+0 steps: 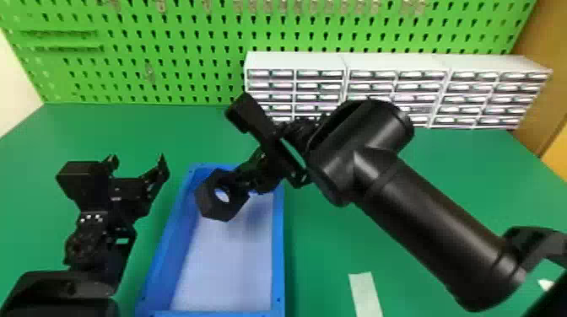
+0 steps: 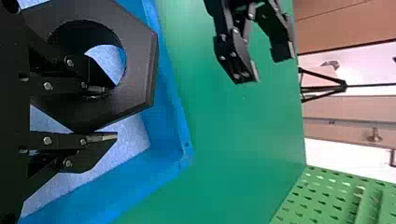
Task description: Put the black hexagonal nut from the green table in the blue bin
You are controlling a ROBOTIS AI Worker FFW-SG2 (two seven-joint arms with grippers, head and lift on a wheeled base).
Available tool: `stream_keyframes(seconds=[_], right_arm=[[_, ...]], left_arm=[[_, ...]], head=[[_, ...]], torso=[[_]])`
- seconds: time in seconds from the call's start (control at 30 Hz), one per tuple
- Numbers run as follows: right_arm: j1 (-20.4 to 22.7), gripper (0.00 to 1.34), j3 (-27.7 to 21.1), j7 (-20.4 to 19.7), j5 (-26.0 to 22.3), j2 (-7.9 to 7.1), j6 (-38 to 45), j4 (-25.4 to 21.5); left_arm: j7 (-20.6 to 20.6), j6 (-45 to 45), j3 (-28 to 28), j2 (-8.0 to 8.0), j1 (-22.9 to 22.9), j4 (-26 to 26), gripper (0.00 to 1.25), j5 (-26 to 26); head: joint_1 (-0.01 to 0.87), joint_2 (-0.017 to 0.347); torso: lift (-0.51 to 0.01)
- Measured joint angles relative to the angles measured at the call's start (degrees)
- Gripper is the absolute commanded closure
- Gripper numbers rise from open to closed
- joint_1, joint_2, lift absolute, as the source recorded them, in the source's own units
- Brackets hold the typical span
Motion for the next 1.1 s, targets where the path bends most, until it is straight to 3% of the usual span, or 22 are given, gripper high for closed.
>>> stream_keyframes(seconds=[0.57, 0.9, 1.1], right_arm=[[-0.26, 1.05, 3.96, -3.86, -3.63, 0.09, -2.16, 2.33], [-0.15, 0.55, 3.52, -3.85, -3.39, -0.07, -2.45, 2.35], [-0.04, 0.47, 3.49, -3.85, -3.15, -0.15, -2.49, 2.35]], left_arm=[[0.00, 0.00, 0.08, 0.00, 0.00, 0.00, 0.33, -0.08], [0.00, 0.00, 0.11, 0.00, 0.07, 0.00, 0.34, -0.09], [0.00, 0.00, 0.11, 0.00, 0.07, 0.00, 0.34, -0.08]], head=[[0.686, 0.052], [0.686, 0.052], [0.686, 0.052]], torso=[[-0.097], [-0.097], [-0.097]])
